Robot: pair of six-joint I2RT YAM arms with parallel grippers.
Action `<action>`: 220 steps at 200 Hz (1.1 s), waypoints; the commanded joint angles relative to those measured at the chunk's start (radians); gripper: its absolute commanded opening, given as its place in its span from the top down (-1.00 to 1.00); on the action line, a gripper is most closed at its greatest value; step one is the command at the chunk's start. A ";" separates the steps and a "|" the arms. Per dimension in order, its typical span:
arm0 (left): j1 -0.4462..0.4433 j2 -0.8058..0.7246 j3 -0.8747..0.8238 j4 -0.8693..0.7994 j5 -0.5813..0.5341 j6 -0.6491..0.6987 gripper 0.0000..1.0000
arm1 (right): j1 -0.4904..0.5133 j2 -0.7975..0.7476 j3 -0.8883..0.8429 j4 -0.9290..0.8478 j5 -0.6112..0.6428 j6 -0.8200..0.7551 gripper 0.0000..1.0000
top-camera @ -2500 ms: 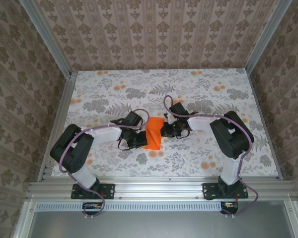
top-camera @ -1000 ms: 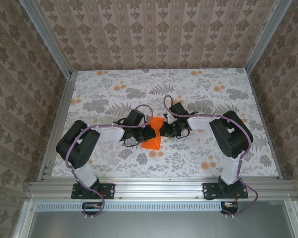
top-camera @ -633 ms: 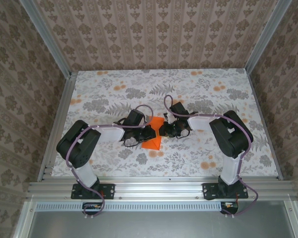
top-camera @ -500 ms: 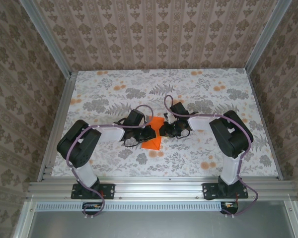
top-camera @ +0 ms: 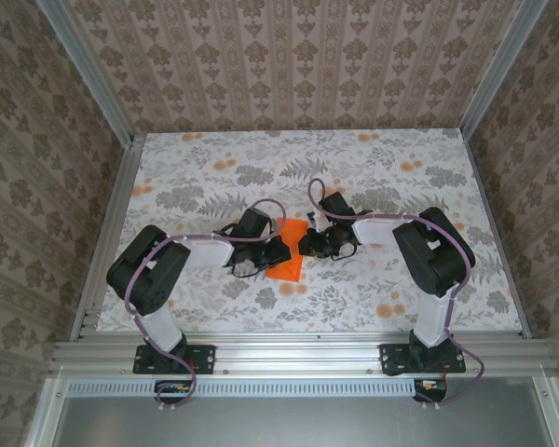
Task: Fold a paper plane with a square sheet of paper (pick it up from the middle)
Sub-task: Fold the triangle a second time at the center of the table.
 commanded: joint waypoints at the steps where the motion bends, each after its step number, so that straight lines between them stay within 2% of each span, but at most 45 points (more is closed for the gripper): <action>1: -0.006 -0.003 -0.024 0.033 -0.043 -0.051 0.77 | -0.006 0.041 -0.017 -0.020 0.031 0.005 0.60; 72: -0.012 -0.016 -0.030 0.062 -0.047 -0.083 0.78 | -0.006 0.033 -0.022 0.017 -0.054 -0.003 0.47; 113: -0.014 -0.036 -0.042 0.070 -0.051 -0.086 0.78 | -0.006 0.010 -0.009 -0.008 -0.047 0.010 0.46; 220: -0.016 -0.039 -0.049 0.072 -0.060 -0.087 0.78 | 0.008 -0.019 -0.013 -0.007 -0.122 0.104 0.46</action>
